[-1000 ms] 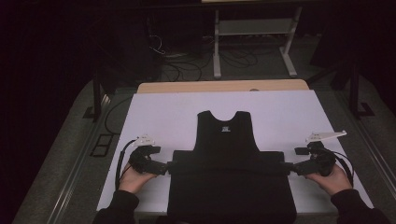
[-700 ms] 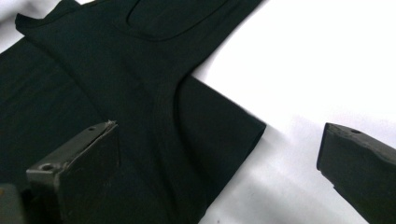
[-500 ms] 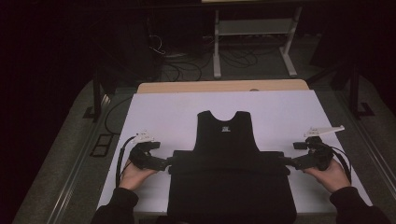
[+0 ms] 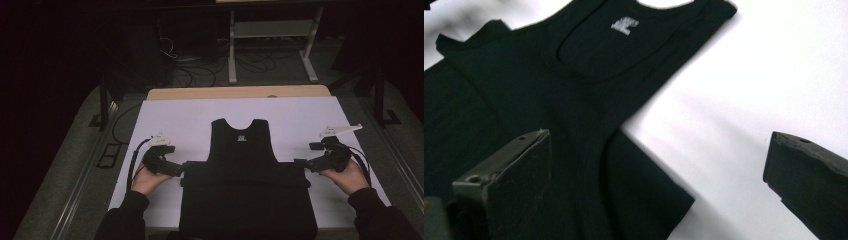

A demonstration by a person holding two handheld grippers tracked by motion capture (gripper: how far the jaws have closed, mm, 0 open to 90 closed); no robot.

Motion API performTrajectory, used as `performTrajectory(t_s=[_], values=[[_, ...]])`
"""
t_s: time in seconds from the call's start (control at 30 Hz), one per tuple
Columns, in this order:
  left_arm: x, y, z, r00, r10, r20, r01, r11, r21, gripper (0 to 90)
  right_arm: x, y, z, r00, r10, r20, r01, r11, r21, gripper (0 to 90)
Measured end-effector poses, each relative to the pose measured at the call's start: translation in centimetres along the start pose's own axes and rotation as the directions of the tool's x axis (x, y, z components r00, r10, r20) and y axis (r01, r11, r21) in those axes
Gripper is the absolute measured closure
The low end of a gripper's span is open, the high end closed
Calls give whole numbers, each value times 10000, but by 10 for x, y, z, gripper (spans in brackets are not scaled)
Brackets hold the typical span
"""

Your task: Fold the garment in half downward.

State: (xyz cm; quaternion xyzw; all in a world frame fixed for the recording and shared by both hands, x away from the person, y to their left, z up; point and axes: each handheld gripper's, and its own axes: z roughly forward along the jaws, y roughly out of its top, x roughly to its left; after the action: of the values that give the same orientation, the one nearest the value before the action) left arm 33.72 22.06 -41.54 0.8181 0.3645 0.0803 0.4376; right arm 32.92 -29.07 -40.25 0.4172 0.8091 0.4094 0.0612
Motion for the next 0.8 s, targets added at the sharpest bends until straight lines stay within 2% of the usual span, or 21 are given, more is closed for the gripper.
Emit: performTrajectory(t_s=[0.17, 0.27, 0.5, 0.8], values=[[3, 7, 0, 10000, -78, -6, 78, 10000, -59, 0, -2, 9, 1, 10000, -48, -53, 47, 9999, -92, 0], [4, 14, 0, 10000, 34, -33, -34, 10000, -41, 0, -3, 14, 2, 10000, -26, -70, 25, 9998, -190, 0], [8, 27, 0, 9997, 85, 230, -81, 9998, -157, 0, -8, 26, 2, 9999, 57, -131, -60, 9997, -255, 0], [11, 38, 7, 9995, 235, 220, -235, 9997, 29, 0, -12, 40, 2, 10000, -15, -75, 13, 9996, -290, 0]])
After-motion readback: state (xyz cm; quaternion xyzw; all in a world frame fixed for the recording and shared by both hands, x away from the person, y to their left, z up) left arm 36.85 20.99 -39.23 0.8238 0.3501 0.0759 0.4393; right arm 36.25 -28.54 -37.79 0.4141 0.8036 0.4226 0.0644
